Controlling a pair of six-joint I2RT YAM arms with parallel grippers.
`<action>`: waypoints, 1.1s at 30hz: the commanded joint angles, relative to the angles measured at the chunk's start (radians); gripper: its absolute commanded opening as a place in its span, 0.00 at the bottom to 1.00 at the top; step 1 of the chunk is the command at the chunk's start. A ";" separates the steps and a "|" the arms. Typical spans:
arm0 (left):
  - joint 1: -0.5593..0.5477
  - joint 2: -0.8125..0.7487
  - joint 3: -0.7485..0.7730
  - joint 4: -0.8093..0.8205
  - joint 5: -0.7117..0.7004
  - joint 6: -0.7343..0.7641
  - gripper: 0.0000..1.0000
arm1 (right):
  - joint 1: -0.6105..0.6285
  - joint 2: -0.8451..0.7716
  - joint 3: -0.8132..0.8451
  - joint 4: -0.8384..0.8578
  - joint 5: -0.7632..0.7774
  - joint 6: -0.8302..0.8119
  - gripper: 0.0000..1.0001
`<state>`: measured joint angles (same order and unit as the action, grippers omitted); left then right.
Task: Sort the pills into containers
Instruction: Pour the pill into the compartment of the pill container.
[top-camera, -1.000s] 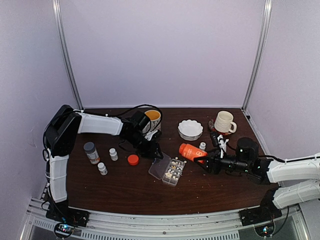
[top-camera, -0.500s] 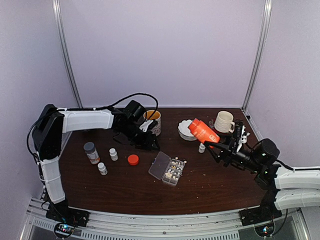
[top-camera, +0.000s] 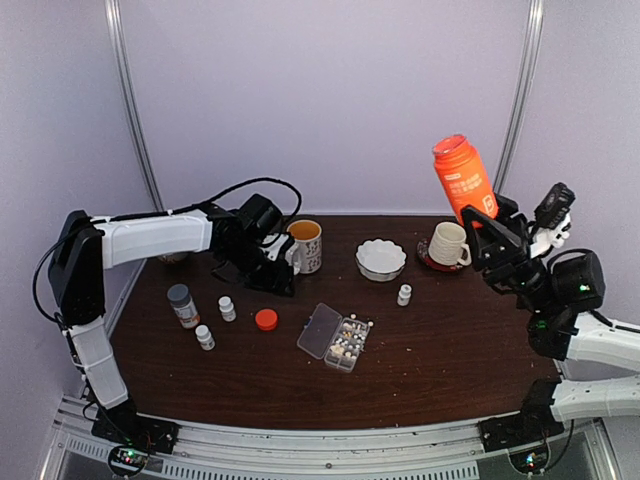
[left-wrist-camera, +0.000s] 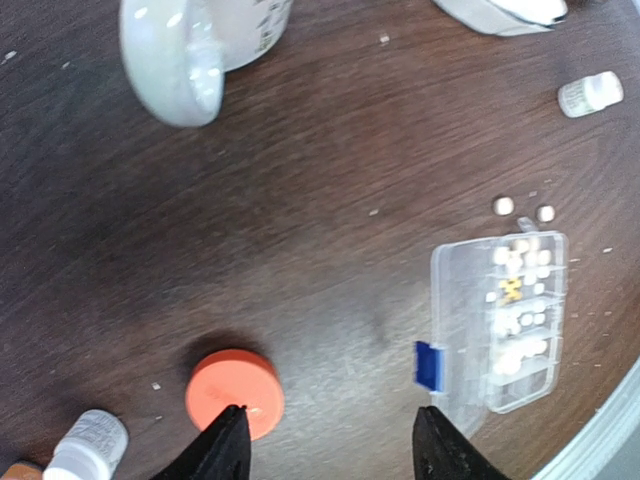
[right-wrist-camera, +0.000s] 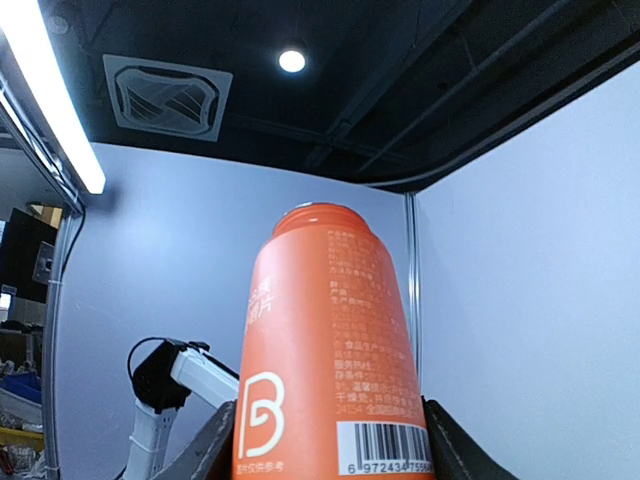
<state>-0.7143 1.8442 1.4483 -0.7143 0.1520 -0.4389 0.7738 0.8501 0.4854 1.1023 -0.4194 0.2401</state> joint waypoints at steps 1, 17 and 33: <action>0.006 -0.011 -0.012 -0.050 -0.116 0.028 0.60 | 0.016 -0.082 -0.031 0.107 0.135 -0.031 0.00; 0.016 0.092 -0.029 -0.068 -0.169 0.038 0.68 | 0.113 -0.118 0.080 -0.108 -0.080 -0.060 0.00; 0.015 0.161 -0.045 -0.067 -0.159 0.040 0.67 | 0.117 -0.096 -0.005 -0.010 -0.059 0.006 0.00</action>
<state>-0.7055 1.9762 1.4155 -0.7868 -0.0063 -0.4126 0.8860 0.7460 0.4847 1.0447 -0.4675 0.2165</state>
